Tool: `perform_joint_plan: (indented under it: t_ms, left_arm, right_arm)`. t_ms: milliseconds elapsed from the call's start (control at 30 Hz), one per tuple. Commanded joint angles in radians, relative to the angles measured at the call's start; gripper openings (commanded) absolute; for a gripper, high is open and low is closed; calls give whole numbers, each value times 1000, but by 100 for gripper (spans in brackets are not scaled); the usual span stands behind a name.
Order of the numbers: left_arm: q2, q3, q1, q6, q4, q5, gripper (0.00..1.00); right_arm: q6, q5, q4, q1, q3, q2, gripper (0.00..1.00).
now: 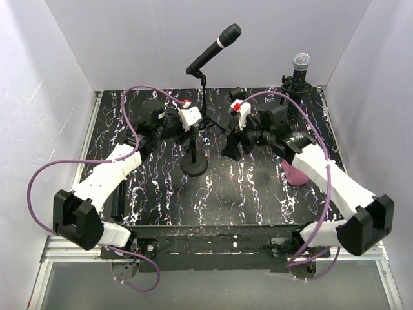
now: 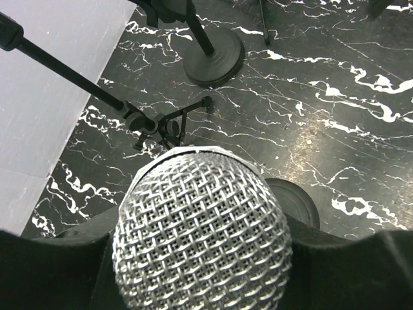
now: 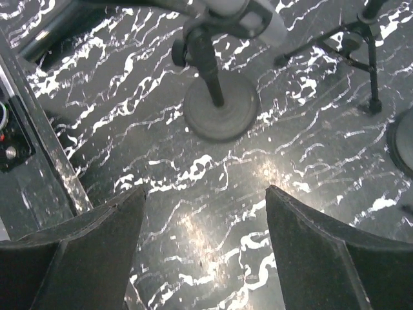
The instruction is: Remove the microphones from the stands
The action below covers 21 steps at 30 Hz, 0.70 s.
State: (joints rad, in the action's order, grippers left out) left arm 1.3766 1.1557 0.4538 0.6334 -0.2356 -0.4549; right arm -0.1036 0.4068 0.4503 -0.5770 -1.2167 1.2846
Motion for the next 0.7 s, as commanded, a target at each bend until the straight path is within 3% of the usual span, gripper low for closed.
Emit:
perform_joint_plan:
  t_ms: [0,267,667]
  left_arm:
    - [-30,67,0,-142,-38,68,0]
    - [-22,114,6,-363,-143,292,0]
    - [-30,148,9,-480,-218,392,0]
  right_arm:
    - [94,35,-172,0,-64,102,82]
    - [228,-52,-338,-73,-87,193,84]
    - [326,-91,-602,-164,-106,332,88]
